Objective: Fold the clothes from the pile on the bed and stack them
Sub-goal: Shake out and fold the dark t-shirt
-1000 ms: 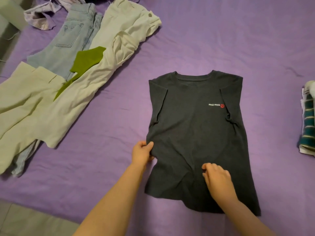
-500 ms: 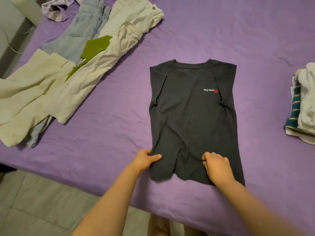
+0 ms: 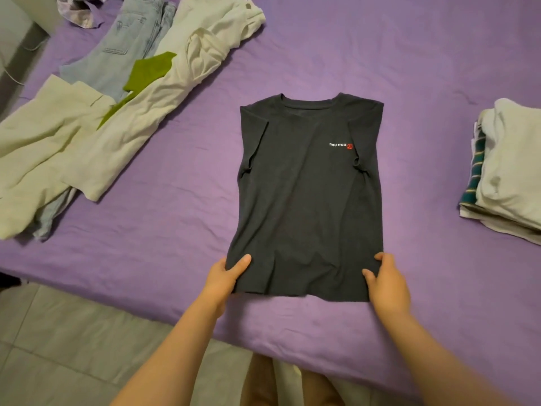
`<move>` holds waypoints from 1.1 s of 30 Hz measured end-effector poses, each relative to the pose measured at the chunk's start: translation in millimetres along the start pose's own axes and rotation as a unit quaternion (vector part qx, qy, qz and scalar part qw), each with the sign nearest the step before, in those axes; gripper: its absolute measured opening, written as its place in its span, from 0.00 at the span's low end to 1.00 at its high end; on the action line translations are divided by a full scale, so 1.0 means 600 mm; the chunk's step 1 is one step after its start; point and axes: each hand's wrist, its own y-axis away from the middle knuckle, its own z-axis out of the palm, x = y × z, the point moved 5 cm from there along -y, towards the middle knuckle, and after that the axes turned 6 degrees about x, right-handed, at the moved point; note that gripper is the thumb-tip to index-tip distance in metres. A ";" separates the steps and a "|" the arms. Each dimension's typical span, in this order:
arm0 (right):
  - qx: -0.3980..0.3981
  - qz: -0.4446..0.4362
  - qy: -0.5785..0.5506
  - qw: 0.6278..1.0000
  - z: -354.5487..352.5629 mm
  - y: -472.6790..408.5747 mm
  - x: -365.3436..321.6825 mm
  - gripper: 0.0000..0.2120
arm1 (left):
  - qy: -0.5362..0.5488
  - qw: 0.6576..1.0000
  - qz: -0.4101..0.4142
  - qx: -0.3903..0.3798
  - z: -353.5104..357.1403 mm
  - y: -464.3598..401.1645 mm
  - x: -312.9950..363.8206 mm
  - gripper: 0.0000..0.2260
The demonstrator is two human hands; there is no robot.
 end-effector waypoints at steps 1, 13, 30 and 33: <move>0.009 0.016 -0.034 0.999 -0.003 -0.001 0.004 0.18 | 0.022 1.000 -0.007 0.017 0.000 0.004 -0.002 0.13; 0.088 0.149 -0.133 0.976 -0.059 0.009 0.088 0.12 | -0.038 0.992 -0.021 0.118 -0.027 0.023 -0.018 0.11; -0.057 0.371 -0.514 0.771 -0.020 0.061 0.078 0.17 | 0.087 0.974 -0.153 0.143 -0.020 0.062 -0.066 0.08; -0.044 0.416 -0.558 0.717 -0.015 0.073 0.088 0.12 | 0.121 0.967 -0.168 0.145 -0.029 0.059 -0.067 0.09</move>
